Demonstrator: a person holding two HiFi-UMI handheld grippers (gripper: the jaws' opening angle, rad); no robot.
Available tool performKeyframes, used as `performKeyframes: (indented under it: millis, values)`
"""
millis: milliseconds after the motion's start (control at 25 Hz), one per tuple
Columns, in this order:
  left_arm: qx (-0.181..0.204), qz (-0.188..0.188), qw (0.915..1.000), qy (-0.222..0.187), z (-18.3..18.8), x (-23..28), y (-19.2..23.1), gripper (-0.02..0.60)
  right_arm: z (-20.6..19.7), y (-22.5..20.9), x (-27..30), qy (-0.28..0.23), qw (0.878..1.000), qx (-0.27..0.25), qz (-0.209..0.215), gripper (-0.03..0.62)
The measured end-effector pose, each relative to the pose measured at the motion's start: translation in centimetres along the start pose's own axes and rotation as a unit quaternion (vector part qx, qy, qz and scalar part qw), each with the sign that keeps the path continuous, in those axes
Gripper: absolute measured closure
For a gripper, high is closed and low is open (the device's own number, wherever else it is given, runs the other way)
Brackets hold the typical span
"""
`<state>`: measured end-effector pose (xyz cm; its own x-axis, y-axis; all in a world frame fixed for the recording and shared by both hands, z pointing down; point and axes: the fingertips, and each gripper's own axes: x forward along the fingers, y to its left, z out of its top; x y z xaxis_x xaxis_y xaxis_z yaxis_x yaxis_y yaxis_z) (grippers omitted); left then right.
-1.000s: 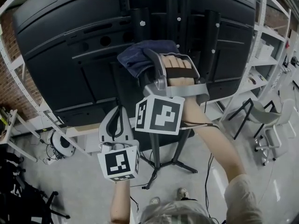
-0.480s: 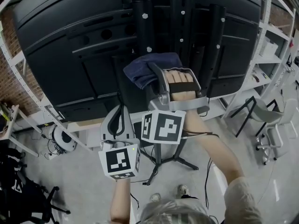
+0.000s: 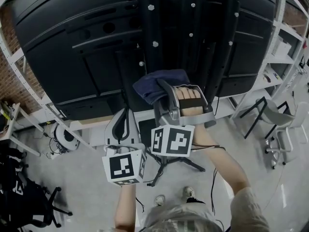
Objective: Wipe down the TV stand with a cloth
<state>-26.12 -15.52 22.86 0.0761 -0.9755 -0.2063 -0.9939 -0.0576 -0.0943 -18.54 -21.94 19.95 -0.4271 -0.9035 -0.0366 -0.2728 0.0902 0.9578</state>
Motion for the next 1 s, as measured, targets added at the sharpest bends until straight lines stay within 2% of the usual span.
performKeyframes:
  millis: [480,760,1000]
  values:
    - [-0.021,0.001,0.9989,0.041,-4.1,0.3,-1.2,0.568,-1.8,5.4,-0.6,-0.001,0.998,0.024,0.052,0.537]
    - [-0.027,0.02,0.998,0.054,-6.6,0.4,-1.2,0.568,-2.9,9.6,-0.9,-0.006,0.995,0.037,0.089,0.537]
    - [-0.029,0.03,0.9969,0.067,-11.3,-0.9,-2.5,0.568,-4.9,14.9,-1.5,-0.017,0.995,0.021,0.099,0.537]
